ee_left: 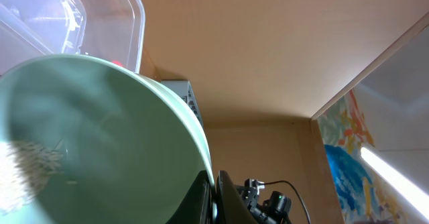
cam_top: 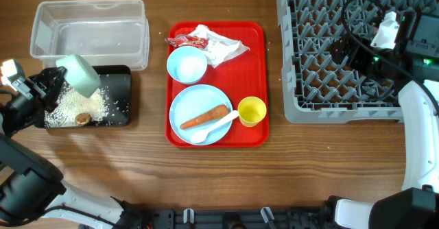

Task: Sort waste into correct bins and load items into the dishwasher rack
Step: 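Tilt the green bowl to pour the rice into the black tray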

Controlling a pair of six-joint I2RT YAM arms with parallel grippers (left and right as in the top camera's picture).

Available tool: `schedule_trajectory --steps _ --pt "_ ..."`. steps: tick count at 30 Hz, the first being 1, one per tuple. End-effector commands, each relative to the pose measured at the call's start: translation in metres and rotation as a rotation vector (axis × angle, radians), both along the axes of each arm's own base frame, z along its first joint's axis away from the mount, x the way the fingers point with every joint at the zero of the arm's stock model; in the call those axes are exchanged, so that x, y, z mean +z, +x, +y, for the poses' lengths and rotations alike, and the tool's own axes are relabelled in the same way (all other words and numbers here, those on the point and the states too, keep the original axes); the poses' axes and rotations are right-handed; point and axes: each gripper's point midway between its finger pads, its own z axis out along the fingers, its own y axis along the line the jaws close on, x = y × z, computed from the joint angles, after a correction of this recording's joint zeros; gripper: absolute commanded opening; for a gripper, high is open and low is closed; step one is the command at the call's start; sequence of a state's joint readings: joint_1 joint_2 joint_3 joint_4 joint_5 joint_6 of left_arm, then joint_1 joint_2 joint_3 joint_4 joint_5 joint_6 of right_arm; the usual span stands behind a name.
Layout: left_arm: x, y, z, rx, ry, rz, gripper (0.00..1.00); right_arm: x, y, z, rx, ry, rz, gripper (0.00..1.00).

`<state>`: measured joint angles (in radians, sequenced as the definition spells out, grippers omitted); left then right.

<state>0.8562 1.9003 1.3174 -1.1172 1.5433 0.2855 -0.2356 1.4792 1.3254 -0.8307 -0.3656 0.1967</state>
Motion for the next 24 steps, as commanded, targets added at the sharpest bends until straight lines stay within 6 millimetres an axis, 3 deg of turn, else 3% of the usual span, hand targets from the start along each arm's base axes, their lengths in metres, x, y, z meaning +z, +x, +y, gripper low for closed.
schedule_trajectory --steps 1,15,19,24 --pt "0.0004 -0.0002 0.0028 0.011 -0.037 -0.012 0.04 0.0123 0.0015 -0.0007 0.007 -0.013 -0.032 0.96" --pt "0.0000 0.0023 0.0057 0.010 0.002 -0.046 0.04 0.0105 -0.0010 -0.0003 0.008 -0.011 -0.020 0.96" --pt "0.0016 -0.0026 -0.0001 0.012 -0.097 0.039 0.04 0.0105 -0.0010 -0.0001 0.008 -0.010 -0.019 0.96" --pt "0.0005 -0.0005 0.0024 0.011 -0.062 0.010 0.04 0.0105 -0.0009 -0.0002 0.007 -0.010 -0.020 0.96"
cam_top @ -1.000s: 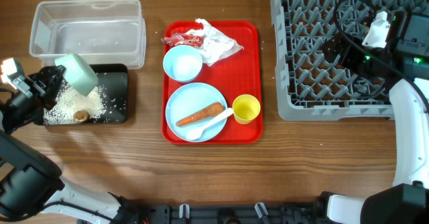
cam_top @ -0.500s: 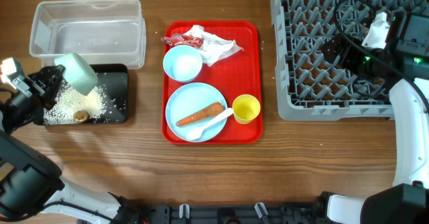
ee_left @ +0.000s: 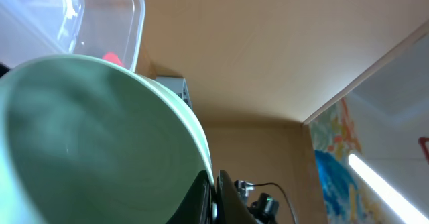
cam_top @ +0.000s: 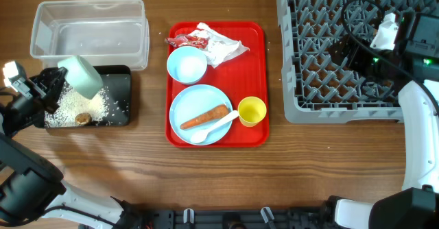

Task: Sort waste into correct bins and load items into the dishwasher rack
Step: 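Tilt the green bowl to pour the rice into the black tray, then place the empty green bowl back on the red tray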

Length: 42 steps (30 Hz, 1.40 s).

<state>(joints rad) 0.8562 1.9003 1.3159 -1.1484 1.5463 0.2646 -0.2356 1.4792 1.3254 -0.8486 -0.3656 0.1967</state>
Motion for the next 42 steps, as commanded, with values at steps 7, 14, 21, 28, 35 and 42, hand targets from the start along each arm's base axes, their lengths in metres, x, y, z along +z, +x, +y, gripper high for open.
schedule_trajectory --steps 7,14,21,28,35,42 --pt "0.002 0.001 0.000 0.003 -0.068 0.020 0.04 0.013 0.003 -0.001 0.007 -0.015 -0.038 0.96" --pt "0.045 0.014 -0.045 -0.122 0.131 -0.169 0.04 0.013 0.003 -0.001 0.007 -0.014 -0.037 0.96" --pt "0.083 0.044 -0.146 -0.357 0.533 -0.225 0.04 0.013 0.003 -0.001 0.007 -0.015 -0.038 0.96" --pt "0.063 0.093 -0.267 -0.346 1.020 -0.228 0.04 0.013 0.002 -0.001 0.009 -0.016 -0.037 0.96" --pt "0.016 0.098 -0.381 -0.376 1.522 -0.411 0.04 0.012 0.002 -0.002 0.006 -0.021 -0.034 0.96" --pt "-0.054 0.092 -0.441 -0.538 1.652 -0.498 0.04 0.010 0.000 -0.004 0.023 -0.045 -0.030 0.96"
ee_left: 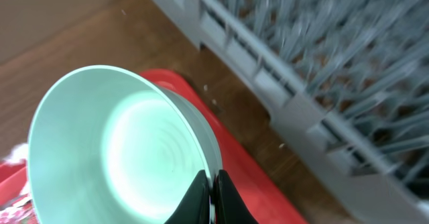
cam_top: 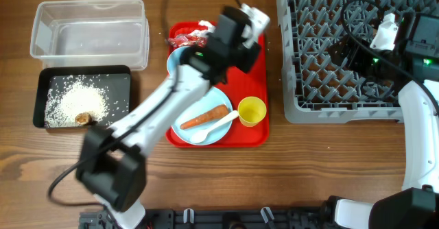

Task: Sort waste into correct bins and load items into the dishwasher rack
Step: 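Place the empty green bowl back on the red tray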

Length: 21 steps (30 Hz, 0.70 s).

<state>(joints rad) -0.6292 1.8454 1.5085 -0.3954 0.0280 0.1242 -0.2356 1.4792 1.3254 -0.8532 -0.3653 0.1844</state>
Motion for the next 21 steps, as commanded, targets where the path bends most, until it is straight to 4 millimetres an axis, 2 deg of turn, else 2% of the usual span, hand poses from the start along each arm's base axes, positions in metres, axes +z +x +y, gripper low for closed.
schedule_trajectory --steps 1,4,6,16,21 --pt "-0.042 0.016 0.006 0.025 0.158 -0.033 0.04 0.010 0.001 -0.005 0.010 -0.044 -0.028 0.96" --pt "-0.066 0.012 0.002 0.009 0.185 0.008 0.04 0.010 0.000 -0.006 0.005 -0.051 -0.025 0.96" --pt "-0.075 0.004 -0.002 -0.018 0.190 0.043 0.04 0.010 0.000 -0.006 0.006 -0.052 -0.025 0.96" --pt "-0.096 -0.034 -0.007 -0.105 0.222 0.185 0.04 0.010 0.000 -0.006 0.005 -0.051 -0.025 0.96" --pt "-0.102 -0.044 -0.004 -0.123 0.232 0.233 0.04 0.010 0.001 -0.006 0.006 -0.051 -0.025 0.96"
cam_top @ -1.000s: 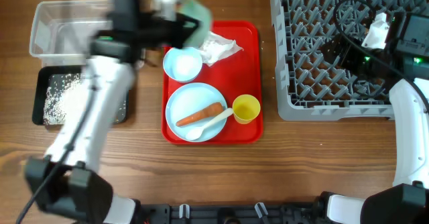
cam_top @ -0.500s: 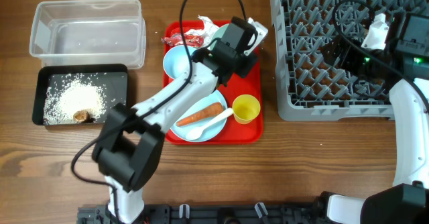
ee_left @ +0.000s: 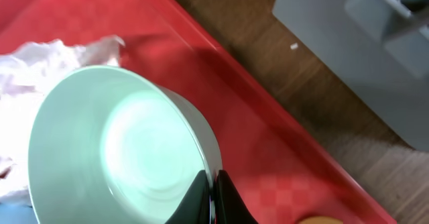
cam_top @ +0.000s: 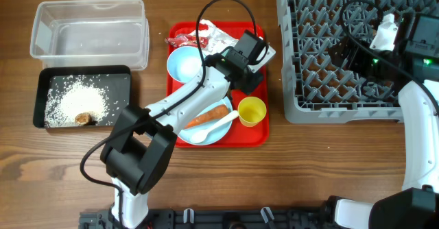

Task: Sort waste into correct bins and load items into the dishwasher rack
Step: 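Place the empty green bowl back on the red tray, then grasp the white tissue and red wrapper with the left gripper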

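A pale green bowl (ee_left: 114, 150), empty, fills the left wrist view, and my left gripper (ee_left: 213, 197) is shut on its rim. It hangs over the red tray (ee_left: 268, 157), beside a crumpled white wrapper (ee_left: 53, 63). From overhead my left gripper (cam_top: 247, 52) is over the tray's right half and hides the bowl. Below it are a light-blue bowl (cam_top: 185, 63), a blue plate (cam_top: 182, 105) with a carrot (cam_top: 206, 118) and a white spoon (cam_top: 212, 129), and a yellow cup (cam_top: 252, 110). My right gripper (cam_top: 386, 30) is over the grey dishwasher rack (cam_top: 322, 64); how its jaws stand does not show.
At the left, a clear plastic bin (cam_top: 89, 33) stands behind a black bin (cam_top: 123, 78) that holds rice and a brown scrap. Cables run over the rack's right side. A strip of bare wood separates the tray from the rack.
My left gripper, still shut on the green bowl, has moved from the tray's far right corner beside the rack to over the tray's right middle. The right arm has not moved.
The green bowl was first tipped over the black bin with rice still in it. Then it was empty, still at the bin. Later my left gripper held it at the tray's far corner near the rack, and now over the tray.
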Controlling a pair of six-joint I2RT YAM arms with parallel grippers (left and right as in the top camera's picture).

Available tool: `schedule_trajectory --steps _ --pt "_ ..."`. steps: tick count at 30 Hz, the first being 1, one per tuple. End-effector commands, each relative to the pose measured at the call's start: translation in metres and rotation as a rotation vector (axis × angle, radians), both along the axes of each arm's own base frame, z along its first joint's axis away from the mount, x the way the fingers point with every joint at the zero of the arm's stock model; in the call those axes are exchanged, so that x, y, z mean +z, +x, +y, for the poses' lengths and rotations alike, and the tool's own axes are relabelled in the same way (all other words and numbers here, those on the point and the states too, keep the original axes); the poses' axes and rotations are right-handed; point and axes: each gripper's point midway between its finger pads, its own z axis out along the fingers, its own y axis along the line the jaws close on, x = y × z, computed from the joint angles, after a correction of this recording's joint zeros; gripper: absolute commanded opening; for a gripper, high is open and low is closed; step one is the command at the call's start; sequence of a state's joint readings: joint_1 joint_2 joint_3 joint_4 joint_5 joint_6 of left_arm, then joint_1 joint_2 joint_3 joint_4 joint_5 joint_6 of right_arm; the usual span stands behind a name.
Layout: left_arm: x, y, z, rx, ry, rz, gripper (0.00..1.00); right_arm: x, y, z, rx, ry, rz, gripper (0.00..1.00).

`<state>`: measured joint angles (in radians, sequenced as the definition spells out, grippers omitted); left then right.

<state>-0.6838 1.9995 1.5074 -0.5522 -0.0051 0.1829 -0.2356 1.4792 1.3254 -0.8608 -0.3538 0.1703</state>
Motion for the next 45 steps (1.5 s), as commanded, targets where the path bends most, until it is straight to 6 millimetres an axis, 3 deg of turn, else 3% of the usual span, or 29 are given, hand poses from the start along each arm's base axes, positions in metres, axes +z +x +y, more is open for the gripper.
schedule_trajectory --steps 1,6,7,9,10,11,12,13,17,22,24,28,31,35,40,45 --pt "-0.003 -0.009 -0.004 -0.042 -0.010 0.036 0.04 0.011 0.002 -0.005 0.000 -0.035 -0.032 0.96" --pt "-0.016 -0.011 -0.004 -0.044 0.007 0.058 0.04 0.011 0.002 -0.005 0.001 -0.036 -0.032 0.96" --pt "-0.019 -0.013 -0.004 -0.047 0.008 0.068 0.08 0.011 0.002 -0.005 0.001 -0.036 -0.032 0.96" --pt "-0.022 -0.015 -0.006 -0.054 0.002 0.082 0.27 0.011 0.002 -0.005 0.001 -0.036 -0.032 0.96" --pt "-0.022 -0.017 -0.008 -0.059 -0.004 0.087 0.52 0.011 0.002 -0.005 0.000 -0.035 -0.032 0.96" --pt "-0.022 -0.016 -0.008 -0.059 -0.005 0.086 0.61 0.011 0.002 -0.005 0.001 -0.036 -0.032 0.96" --pt "-0.021 -0.015 -0.008 -0.055 -0.009 0.083 0.87 0.011 0.002 -0.005 0.001 -0.036 -0.032 0.96" --pt "-0.020 -0.013 -0.009 -0.050 -0.015 0.078 1.00 0.012 0.002 -0.005 0.001 -0.036 -0.034 0.96" --pt "-0.003 0.005 -0.007 0.046 -0.077 0.062 1.00 0.012 0.003 -0.005 0.001 -0.038 -0.039 0.96" --pt "0.053 0.046 0.006 0.143 -0.156 -0.006 1.00 0.012 0.003 -0.005 0.001 -0.037 -0.039 0.96" --pt "0.077 0.068 0.017 0.178 -0.188 -0.060 1.00 0.013 0.004 -0.005 0.000 -0.038 -0.042 0.97" --pt "0.099 0.106 0.047 0.219 -0.190 -0.171 1.00 0.014 0.005 -0.005 -0.003 -0.036 -0.046 0.97" --pt "0.085 0.132 0.077 0.211 -0.139 -0.215 1.00 0.013 0.005 -0.005 -0.003 -0.036 -0.046 0.96" --pt "0.052 0.151 0.101 0.191 -0.071 -0.211 1.00 0.014 0.005 -0.005 -0.003 -0.036 -0.046 0.96" --pt "0.006 0.150 0.108 0.176 -0.015 -0.136 1.00 0.014 0.005 -0.005 -0.005 -0.035 -0.046 0.96" --pt "-0.025 0.140 0.112 0.175 0.023 -0.056 1.00 0.013 0.005 -0.005 -0.004 -0.035 -0.045 0.96"
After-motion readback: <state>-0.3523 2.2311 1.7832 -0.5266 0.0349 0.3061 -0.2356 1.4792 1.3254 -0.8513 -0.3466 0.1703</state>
